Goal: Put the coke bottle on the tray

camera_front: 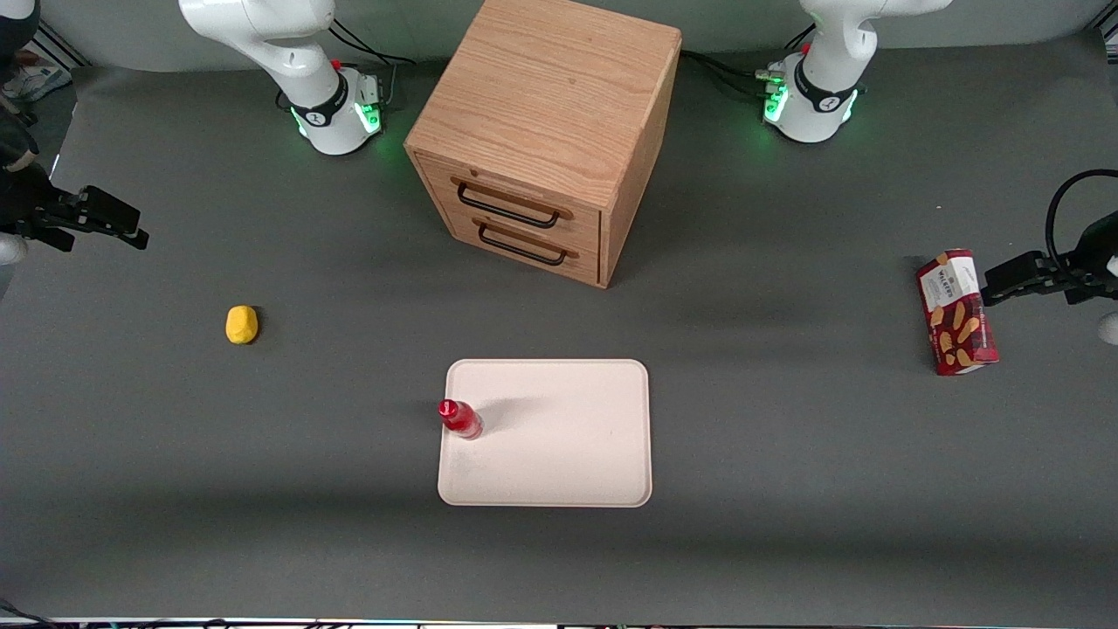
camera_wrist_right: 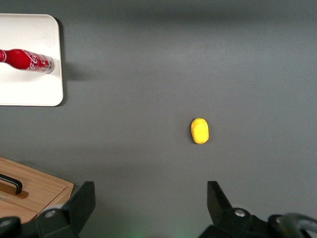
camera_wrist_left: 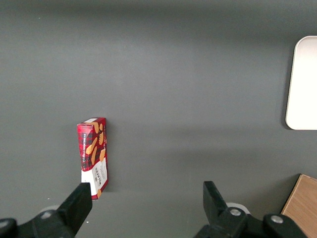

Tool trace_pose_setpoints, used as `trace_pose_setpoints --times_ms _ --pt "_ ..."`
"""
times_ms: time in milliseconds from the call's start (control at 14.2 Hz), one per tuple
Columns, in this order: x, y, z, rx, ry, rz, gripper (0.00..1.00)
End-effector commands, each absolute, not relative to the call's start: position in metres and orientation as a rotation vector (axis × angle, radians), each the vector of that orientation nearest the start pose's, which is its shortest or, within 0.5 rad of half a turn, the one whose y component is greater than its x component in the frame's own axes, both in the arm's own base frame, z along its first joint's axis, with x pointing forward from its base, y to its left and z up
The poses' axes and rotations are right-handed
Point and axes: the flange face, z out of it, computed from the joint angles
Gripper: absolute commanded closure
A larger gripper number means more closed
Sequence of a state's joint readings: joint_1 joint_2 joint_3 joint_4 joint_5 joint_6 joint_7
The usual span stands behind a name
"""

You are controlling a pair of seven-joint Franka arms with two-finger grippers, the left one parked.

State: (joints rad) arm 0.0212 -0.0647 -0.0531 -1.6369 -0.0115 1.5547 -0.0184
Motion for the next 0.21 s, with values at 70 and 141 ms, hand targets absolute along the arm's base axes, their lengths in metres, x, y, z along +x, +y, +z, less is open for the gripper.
trace_pose_setpoints --times_ms 70,141 --pt "0.5254 -0.0151 0.6305 -3.145 0.000 0.053 0.00" --pt "0.5259 -0.0150 0.6297 -3.145 0.000 0.056 0.00"
